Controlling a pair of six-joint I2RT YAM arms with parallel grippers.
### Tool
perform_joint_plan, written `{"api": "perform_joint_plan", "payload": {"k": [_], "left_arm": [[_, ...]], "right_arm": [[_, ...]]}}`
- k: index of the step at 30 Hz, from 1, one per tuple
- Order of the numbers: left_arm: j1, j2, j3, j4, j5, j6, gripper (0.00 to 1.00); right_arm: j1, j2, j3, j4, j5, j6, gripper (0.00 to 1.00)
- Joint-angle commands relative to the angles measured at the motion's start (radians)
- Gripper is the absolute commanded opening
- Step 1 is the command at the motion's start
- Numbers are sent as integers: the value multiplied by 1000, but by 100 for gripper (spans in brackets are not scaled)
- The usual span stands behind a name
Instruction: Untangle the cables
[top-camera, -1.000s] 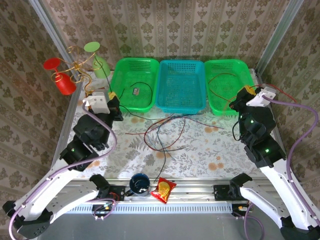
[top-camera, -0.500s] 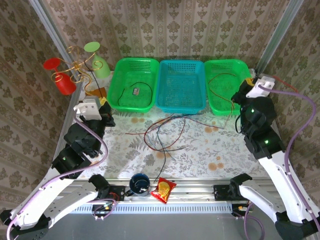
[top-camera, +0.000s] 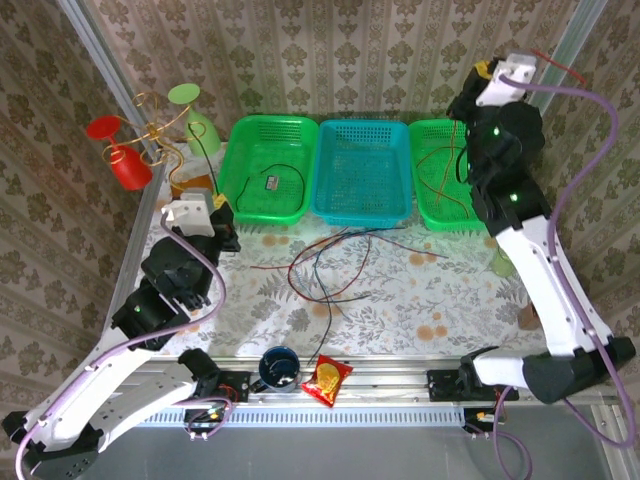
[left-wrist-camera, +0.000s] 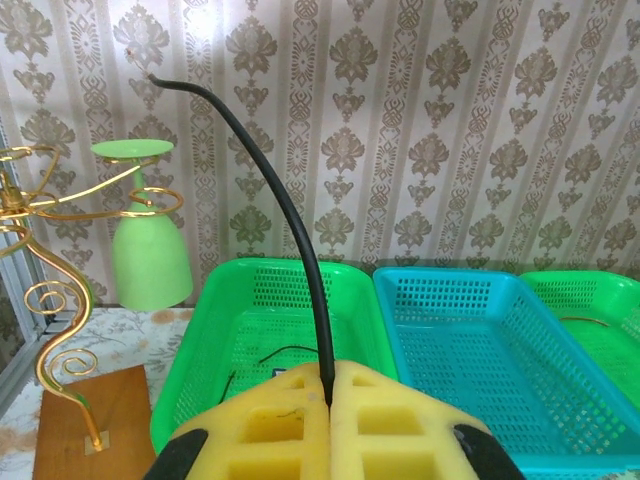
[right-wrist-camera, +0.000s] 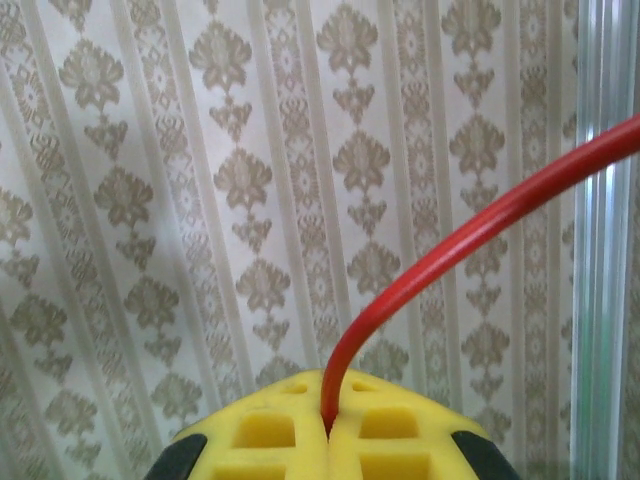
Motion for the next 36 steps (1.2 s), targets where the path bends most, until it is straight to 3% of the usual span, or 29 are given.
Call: {"api": "perform_joint_plan", "payload": {"k": [1, 7, 12, 16, 19, 22, 29, 33, 34, 36], "left_arm": [[7, 1, 4, -11, 21, -36, 0], [10, 1, -1, -20, 26, -63, 0], [10, 1, -4, -22, 26, -68, 0], [11, 14, 1, -23, 35, -71, 0], [10, 26, 10, -27, 48, -77, 0], [11, 34, 13, -29, 56, -92, 0], [9, 62, 11, -16, 74, -135, 0], [7, 87, 39, -24, 85, -133, 0], [7, 94, 49, -25, 87, -126, 0], [7, 107, 69, -22, 88, -107, 0]], "right_arm": [[-39, 67, 82, 135, -17, -97, 0], [-117, 227, 77, 202, -5, -136, 0], [-142, 250, -129, 183, 27, -57, 0], [-178, 319, -242, 38, -7, 67, 0], [-209, 403, -262, -80, -99, 129, 0], [-226, 510, -192, -261, -190, 154, 0], [-263, 687, -13, -535, -223, 233, 0], [-291, 756, 70, -653, -262, 250, 6], [-297, 753, 72, -660, -271, 254, 11], [-305, 744, 82, -679, -272, 251, 31]]}}
